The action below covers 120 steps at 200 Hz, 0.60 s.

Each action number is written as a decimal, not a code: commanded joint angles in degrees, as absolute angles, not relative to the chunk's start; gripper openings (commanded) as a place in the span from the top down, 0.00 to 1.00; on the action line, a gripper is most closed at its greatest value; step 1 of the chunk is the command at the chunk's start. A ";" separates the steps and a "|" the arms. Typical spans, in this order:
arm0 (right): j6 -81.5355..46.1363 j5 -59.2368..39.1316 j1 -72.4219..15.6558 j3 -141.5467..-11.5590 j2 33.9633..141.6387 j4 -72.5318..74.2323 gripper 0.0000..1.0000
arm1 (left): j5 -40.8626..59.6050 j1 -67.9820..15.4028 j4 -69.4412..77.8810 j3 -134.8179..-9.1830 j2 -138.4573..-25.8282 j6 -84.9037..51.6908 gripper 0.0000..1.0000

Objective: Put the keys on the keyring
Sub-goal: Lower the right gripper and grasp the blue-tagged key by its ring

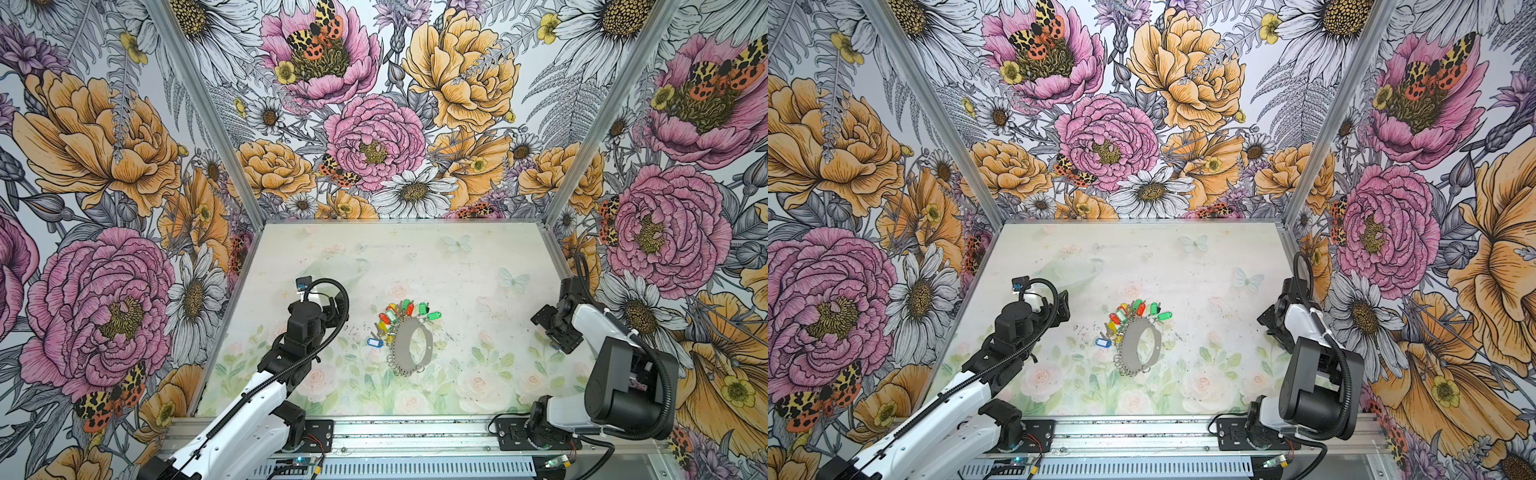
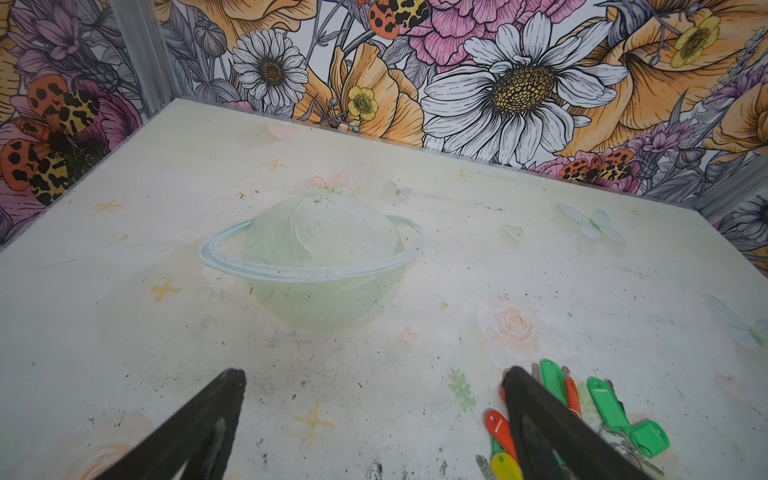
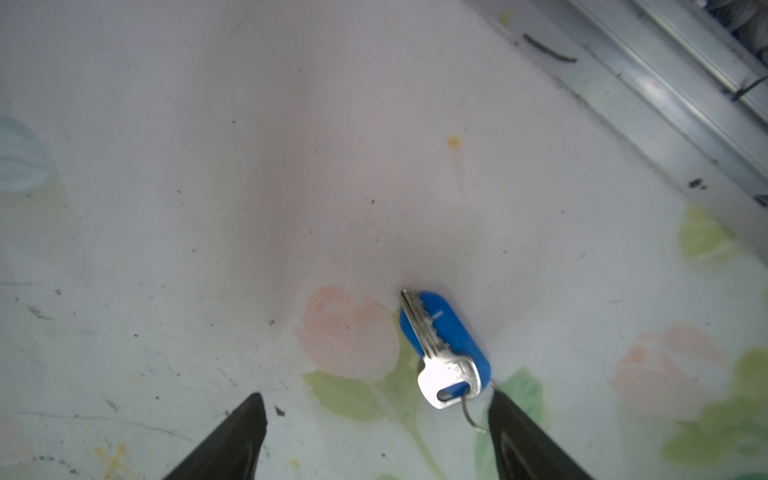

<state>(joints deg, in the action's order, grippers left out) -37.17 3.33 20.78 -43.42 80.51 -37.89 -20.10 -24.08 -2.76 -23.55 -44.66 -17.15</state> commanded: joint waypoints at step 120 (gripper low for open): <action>-38.05 -1.71 21.20 -40.77 84.97 -33.85 0.16 | -20.04 -23.72 -1.67 -22.68 -43.77 -17.31 0.01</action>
<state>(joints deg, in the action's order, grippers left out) -37.23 0.12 21.45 -43.24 83.99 -35.07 -20.10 -24.08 -2.76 -23.53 -44.60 -17.15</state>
